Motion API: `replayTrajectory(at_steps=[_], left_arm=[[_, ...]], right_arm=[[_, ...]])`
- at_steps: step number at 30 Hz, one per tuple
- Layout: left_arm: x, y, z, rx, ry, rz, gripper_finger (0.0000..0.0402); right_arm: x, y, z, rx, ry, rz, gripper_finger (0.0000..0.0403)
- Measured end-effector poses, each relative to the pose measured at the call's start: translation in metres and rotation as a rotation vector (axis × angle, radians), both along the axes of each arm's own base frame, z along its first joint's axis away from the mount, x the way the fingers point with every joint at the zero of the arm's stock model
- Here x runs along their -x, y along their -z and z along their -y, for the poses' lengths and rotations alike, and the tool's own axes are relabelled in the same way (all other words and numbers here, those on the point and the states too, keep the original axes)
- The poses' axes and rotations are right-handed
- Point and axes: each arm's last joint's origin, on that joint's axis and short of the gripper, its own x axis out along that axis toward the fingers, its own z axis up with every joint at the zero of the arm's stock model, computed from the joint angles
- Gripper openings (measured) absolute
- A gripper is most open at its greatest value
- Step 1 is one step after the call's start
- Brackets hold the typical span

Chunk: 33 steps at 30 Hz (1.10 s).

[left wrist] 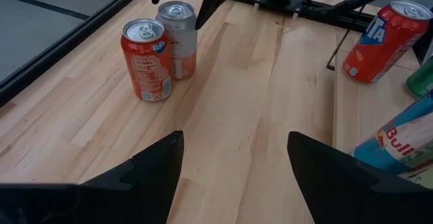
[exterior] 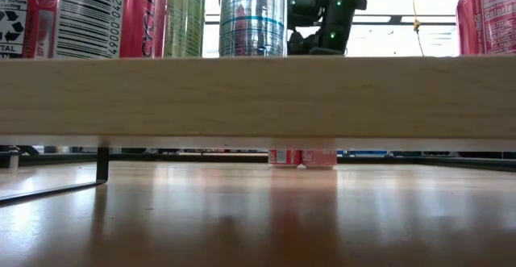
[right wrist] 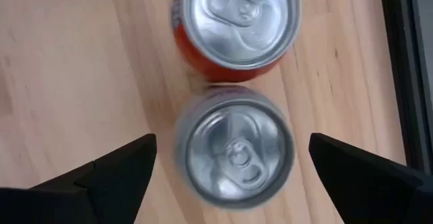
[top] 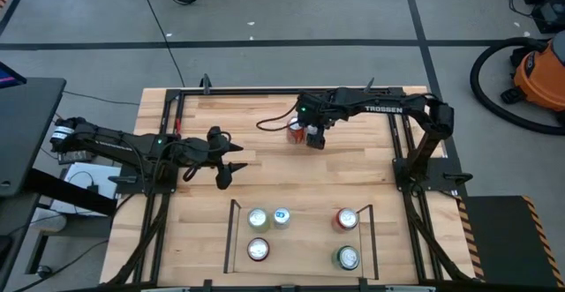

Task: Place canned beverage on shelf
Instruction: Put the orange white soda can on the shelf

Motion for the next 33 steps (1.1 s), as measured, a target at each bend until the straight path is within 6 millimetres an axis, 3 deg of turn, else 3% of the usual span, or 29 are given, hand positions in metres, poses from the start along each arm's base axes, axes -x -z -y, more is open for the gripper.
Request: replayTrajectory(at_steps=[16, 24, 29, 33], left_arm=[[0.000, 0.000, 0.000, -0.001, 0.000, 0.000, 0.0274], [0.000, 0.000, 0.000, -0.002, 0.001, 0.000, 0.0274], [0.000, 0.000, 0.000, 0.004, -0.002, 0.001, 0.0274], [0.000, 0.000, 0.000, 0.004, -0.002, 0.001, 0.0274]], right_arm=[[0.001, 0.036, 0.006, -0.009, -0.001, 0.074, 0.0375], [0.001, 0.035, 0.002, -0.013, -0.011, 0.060, 0.0320], [0.000, 0.026, -0.013, -0.049, 0.005, 0.013, 0.0323], [-0.002, 0.010, -0.025, -0.085, 0.154, 0.022, 0.0326]])
